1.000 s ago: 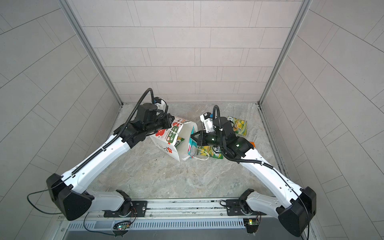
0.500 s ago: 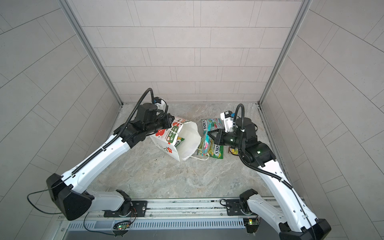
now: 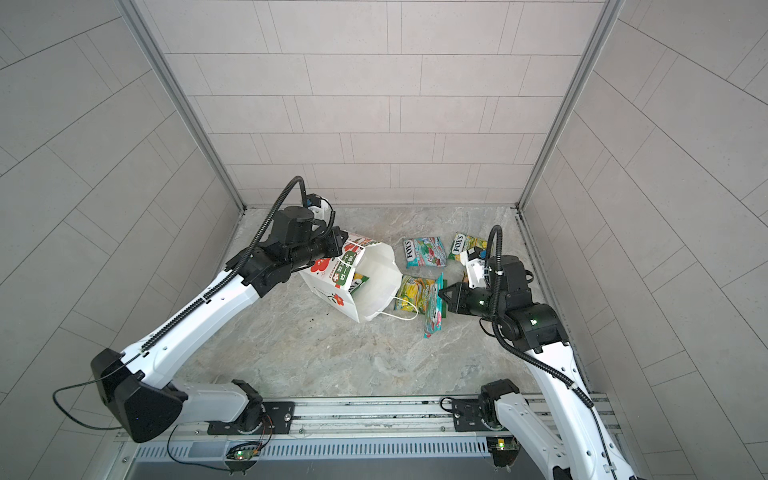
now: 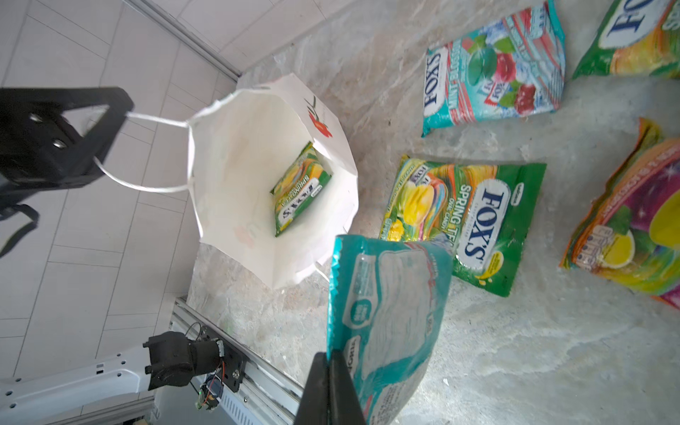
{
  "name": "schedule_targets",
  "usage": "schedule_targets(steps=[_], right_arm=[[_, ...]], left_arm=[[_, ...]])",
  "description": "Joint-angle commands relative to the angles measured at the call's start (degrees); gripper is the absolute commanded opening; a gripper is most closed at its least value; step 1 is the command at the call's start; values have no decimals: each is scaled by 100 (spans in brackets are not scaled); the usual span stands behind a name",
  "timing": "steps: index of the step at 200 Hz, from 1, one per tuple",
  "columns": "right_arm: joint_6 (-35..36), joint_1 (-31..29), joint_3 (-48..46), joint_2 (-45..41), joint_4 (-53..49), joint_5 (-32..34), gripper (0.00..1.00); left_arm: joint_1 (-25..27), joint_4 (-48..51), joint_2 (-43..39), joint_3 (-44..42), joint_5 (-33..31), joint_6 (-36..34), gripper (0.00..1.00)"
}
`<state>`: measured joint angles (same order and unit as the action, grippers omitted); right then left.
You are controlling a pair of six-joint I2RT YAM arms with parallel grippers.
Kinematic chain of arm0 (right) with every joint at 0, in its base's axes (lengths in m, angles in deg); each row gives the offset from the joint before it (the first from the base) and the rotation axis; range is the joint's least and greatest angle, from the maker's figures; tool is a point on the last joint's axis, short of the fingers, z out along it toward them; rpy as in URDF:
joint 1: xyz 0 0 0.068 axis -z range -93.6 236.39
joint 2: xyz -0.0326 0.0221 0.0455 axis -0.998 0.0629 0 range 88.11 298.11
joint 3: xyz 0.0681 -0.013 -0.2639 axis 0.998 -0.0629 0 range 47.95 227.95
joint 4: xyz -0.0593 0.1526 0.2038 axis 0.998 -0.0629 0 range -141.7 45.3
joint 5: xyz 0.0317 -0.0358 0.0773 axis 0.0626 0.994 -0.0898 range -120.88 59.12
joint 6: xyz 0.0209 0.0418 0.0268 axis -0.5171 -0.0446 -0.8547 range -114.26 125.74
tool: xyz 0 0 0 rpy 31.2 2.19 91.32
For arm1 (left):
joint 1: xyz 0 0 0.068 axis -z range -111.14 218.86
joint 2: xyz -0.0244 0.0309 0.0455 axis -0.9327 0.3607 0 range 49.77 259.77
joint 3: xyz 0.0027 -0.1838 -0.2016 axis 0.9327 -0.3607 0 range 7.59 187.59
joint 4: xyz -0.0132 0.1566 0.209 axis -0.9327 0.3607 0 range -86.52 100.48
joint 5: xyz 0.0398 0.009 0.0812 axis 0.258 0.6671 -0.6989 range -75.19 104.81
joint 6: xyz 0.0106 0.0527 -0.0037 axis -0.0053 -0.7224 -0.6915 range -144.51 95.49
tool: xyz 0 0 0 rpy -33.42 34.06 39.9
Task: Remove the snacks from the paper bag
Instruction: 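Lower the teal packet onto the table and open the right gripper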
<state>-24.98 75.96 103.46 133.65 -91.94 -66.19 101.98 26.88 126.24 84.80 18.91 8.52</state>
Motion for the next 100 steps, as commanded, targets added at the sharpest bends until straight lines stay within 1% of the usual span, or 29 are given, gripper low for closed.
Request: schedule_targets(steps=[1,24,50,100], right_arm=[[23,13,-217,-147,47,-411,0],[-191,-14,-593,-184,350,-667,0],[-550,-102,-1008,-164,949,-877,0],[-1415,-743,-1604,87,2401,-856,0]], left_arm=[[-25,-85,-229,-63,-172,10,0],[-25,-120,-263,-78,-197,27,0],[-25,-125,-289,-89,-193,54,0],[-25,-117,-325,-103,-191,69,0]])
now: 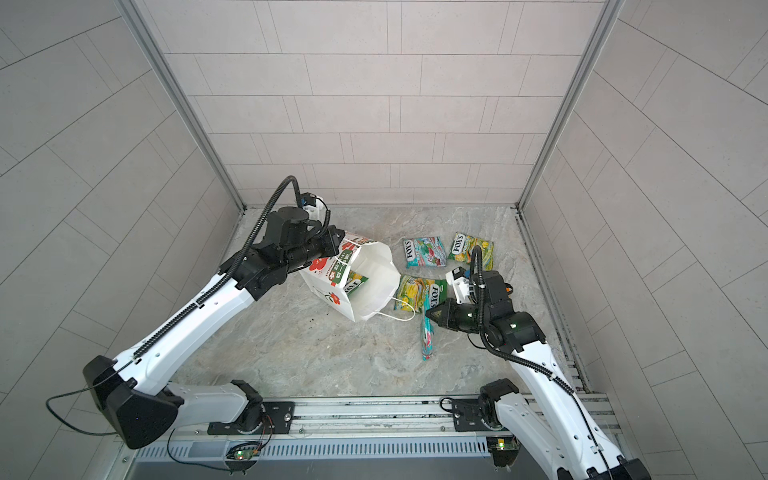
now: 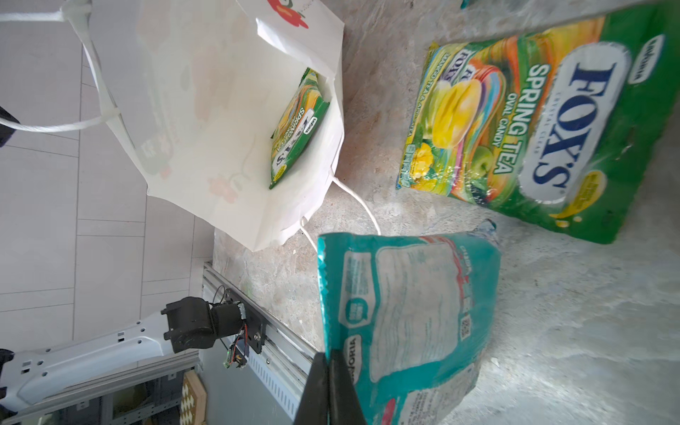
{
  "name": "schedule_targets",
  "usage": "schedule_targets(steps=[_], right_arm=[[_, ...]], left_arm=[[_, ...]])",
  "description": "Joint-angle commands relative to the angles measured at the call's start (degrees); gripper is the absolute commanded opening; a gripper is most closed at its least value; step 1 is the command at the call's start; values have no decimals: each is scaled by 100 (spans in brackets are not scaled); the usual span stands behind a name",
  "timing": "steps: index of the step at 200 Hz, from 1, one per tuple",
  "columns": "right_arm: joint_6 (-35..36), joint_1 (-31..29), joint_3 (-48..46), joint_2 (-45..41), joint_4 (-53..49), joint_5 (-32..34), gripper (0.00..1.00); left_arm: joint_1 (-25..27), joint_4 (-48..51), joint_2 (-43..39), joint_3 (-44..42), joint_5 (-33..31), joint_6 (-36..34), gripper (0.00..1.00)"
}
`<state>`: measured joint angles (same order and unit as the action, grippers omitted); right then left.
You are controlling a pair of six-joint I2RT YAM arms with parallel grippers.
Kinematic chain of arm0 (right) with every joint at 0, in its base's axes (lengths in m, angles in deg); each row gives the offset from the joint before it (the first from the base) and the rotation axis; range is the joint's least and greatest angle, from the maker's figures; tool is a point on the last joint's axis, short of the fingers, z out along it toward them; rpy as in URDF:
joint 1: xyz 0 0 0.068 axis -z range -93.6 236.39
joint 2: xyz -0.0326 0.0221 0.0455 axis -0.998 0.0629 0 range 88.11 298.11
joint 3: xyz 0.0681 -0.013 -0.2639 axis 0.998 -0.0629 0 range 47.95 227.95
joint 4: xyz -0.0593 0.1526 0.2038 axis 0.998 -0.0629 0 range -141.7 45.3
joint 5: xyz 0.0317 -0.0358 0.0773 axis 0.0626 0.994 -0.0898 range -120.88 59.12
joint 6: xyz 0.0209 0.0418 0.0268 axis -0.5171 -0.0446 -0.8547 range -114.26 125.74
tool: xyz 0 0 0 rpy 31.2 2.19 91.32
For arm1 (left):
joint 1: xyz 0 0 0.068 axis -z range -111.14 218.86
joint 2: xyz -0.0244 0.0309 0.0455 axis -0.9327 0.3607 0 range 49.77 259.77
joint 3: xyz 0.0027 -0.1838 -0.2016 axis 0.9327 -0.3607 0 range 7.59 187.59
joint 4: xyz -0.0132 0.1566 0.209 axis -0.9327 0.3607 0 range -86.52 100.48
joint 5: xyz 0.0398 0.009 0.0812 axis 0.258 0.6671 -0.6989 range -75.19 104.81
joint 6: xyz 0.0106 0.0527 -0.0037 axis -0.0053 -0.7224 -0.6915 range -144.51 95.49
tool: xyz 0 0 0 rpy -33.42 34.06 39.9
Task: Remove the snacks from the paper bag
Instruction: 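Lower the teal packet onto the table and open the right gripper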
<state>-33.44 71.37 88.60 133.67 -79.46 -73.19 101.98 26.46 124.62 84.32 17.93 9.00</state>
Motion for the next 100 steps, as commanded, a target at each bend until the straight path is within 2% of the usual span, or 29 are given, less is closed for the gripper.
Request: schedule_targets(steps=[1,28,46,76,100], right_arm=[[-569,-284,-118,85,1153,-157,0],[-1046,-527,-442,267,2068,-277,0],[-1013,-528,-696,384,2194,-235,0],[-570,-495,-924,633,1792,57,0],[107,-449,-816,683,849,751,0]], left_arm=[[-25,-75,-164,-58,-92,22,0],[-25,-79,-177,-56,-103,32,0],[-25,-75,-172,-61,-109,37,0],[-25,-66,-146,-55,-77,37,0],[-25,-61,-135,-56,-48,41,0]])
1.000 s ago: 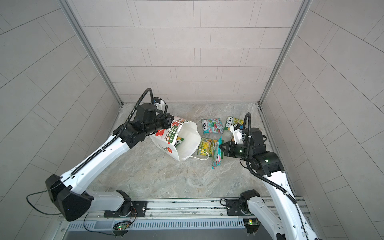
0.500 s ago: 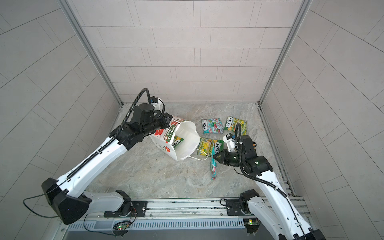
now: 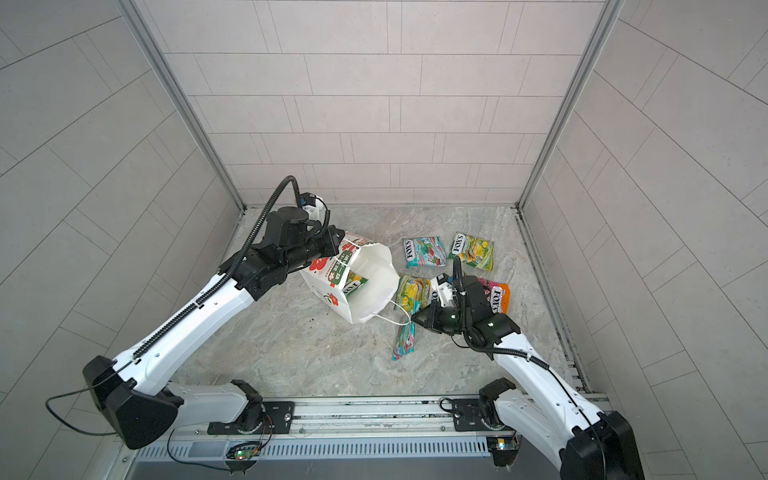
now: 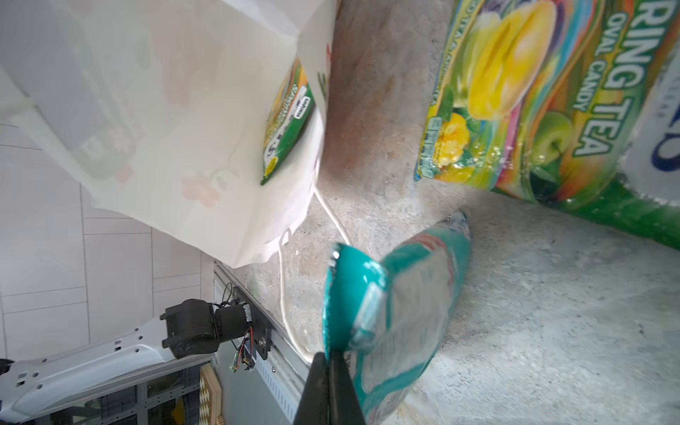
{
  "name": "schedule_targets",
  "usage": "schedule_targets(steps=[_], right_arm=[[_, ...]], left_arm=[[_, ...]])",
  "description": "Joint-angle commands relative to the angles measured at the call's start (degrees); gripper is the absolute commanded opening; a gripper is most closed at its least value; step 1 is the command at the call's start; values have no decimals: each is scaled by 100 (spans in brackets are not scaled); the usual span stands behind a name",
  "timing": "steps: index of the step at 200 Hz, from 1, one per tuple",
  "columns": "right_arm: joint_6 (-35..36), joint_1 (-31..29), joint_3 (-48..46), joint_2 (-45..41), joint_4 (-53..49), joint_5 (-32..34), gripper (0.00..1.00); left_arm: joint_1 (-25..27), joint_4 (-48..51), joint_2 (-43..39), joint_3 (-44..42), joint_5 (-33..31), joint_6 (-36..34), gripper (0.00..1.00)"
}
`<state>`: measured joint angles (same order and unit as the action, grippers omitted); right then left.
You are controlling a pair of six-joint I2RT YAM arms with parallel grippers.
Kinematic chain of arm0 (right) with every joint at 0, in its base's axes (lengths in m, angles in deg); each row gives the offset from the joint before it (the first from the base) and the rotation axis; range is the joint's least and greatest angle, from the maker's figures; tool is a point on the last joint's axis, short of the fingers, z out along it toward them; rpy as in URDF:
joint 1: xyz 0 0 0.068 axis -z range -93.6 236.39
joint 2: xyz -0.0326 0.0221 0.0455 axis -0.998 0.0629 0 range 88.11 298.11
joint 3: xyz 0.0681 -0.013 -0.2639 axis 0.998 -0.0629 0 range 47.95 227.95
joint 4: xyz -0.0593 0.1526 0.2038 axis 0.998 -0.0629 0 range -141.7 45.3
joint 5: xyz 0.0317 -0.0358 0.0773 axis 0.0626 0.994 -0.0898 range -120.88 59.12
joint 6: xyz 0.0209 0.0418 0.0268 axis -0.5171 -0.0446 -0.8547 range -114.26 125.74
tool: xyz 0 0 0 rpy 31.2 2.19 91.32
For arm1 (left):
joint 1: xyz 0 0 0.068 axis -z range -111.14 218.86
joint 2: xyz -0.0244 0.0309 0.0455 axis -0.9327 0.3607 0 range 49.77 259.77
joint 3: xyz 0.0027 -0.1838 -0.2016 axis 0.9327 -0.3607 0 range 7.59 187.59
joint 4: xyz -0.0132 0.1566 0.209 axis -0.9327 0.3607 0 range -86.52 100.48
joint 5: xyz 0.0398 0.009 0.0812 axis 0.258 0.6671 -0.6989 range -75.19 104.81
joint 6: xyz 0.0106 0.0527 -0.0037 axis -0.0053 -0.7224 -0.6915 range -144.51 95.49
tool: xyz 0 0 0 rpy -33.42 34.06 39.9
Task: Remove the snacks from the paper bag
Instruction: 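Lower the teal packet onto the table and open the right gripper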
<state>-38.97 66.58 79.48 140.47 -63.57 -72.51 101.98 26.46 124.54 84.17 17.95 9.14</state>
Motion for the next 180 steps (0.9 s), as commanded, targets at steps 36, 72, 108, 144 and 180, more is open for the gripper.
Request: schedule_targets(steps=[36,72,108,144,180], right_arm=[[1538,39,532,68,-1871,1906,0],[1510,39,700,275,-2175,2482,0],[1438,15,1008,431,-2748,3265,0],[1381,-49,1406,641,-3395,4257,0],[1322,-53,1511,689,-3548,4687,29]], left_arm=[[-25,-90,-85,-41,-12,36,0],[-25,-96,-41,-12,29,36,0],[-25,-75,-28,28,21,-7,0],[-25,-72,19,33,30,-7,0],[-25,-92,35,36,34,-25,0]])
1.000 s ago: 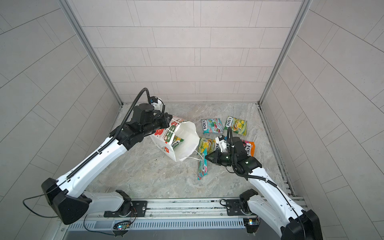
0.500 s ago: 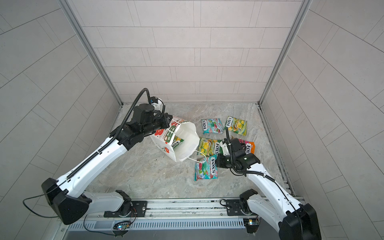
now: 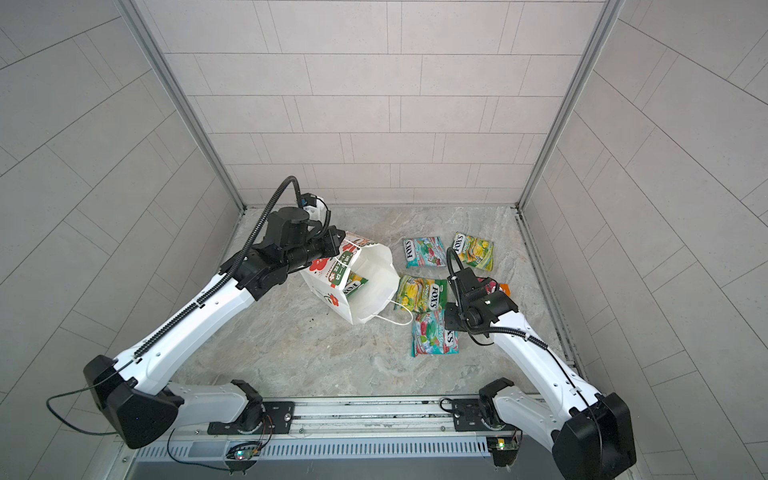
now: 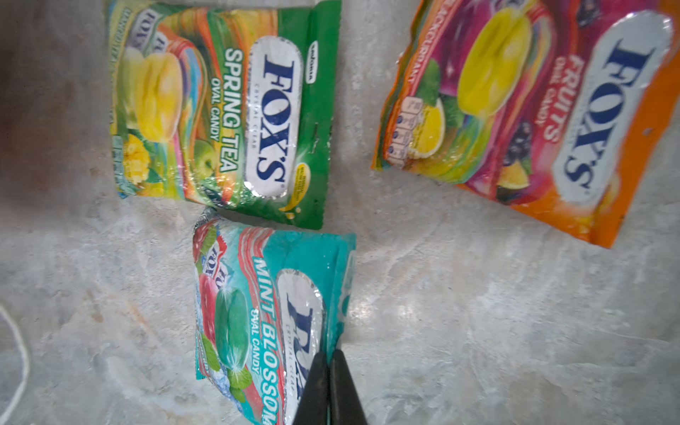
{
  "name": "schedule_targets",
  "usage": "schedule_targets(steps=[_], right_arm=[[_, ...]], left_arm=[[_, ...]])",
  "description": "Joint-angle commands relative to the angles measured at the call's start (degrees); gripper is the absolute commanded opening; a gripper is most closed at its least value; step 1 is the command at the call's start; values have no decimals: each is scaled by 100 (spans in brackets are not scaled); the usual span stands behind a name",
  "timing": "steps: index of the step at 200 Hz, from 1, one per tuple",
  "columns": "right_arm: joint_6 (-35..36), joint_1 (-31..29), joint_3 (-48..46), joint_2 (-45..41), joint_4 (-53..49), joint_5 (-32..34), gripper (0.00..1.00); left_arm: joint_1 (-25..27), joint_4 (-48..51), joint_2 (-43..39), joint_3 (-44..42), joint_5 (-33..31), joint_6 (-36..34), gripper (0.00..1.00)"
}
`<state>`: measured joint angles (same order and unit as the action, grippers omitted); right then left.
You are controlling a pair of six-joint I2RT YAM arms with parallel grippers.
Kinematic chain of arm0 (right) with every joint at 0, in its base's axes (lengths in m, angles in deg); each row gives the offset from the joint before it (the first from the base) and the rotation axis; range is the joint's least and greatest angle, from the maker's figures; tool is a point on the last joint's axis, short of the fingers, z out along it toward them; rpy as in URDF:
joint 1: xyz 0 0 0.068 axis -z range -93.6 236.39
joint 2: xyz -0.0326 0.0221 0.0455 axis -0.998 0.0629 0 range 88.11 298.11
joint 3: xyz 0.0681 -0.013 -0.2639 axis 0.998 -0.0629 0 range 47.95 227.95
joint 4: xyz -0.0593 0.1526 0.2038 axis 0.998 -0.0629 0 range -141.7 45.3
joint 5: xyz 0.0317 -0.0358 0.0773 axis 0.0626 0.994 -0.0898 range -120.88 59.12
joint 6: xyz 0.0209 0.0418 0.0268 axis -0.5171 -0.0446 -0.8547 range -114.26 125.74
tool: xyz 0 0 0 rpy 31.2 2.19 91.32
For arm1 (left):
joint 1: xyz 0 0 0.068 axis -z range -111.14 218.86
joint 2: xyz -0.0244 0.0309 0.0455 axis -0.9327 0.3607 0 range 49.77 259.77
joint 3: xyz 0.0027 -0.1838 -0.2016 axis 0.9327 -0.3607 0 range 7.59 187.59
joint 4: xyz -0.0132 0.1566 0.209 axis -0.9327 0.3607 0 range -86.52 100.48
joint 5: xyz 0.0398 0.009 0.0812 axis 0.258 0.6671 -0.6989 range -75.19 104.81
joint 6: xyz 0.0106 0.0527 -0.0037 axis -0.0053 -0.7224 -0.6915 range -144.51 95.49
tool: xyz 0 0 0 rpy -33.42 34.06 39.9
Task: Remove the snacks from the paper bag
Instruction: 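Lower the teal packet onto the table and open the right gripper, then move the right gripper into the bag's mouth toward the green packet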
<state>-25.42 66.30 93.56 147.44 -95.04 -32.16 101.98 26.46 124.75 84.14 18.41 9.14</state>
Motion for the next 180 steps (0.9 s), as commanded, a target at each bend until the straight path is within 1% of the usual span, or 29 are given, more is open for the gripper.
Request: schedule_targets(steps=[1,10,21,35,46,62,79,102,115,131,149,180], right_arm=[[-32,-23,105,-9,-403,667,31],[-59,-21,114,-34,-428,743,38],[-143,-21,149,-99,-481,882,44],[-155,-21,176,-260,-488,1007,46],[-84,-21,172,-421,-383,938,47],[192,-23,76,-709,-5,456,47],[303,-21,-73,-975,519,-381,47],[-20,-34,-163,-1103,1182,-1723,45],[-294,-115,-247,-1080,1655,-2281,43],[-573,-333,-306,-997,2178,-2596,44],[-806,-649,-308,-764,2683,-2780,44],[-1253,-1214,-259,-235,3514,-2774,44]], left_arm=[[-25,-92,19,41,-10,-25,0],[-25,-97,29,52,0,-33,0],[-25,-103,39,50,24,-25,0],[-25,-149,53,37,74,-3,0],[-25,-186,66,21,122,26,0],[-25,-269,80,3,228,60,0],[-25,-345,104,1,363,95,0],[-25,-416,102,-14,477,132,0],[-25,-469,96,-51,533,167,0],[-25,-558,90,-102,641,235,0],[-25,-667,95,-144,755,306,0],[-25,-874,94,-177,935,463,0]])
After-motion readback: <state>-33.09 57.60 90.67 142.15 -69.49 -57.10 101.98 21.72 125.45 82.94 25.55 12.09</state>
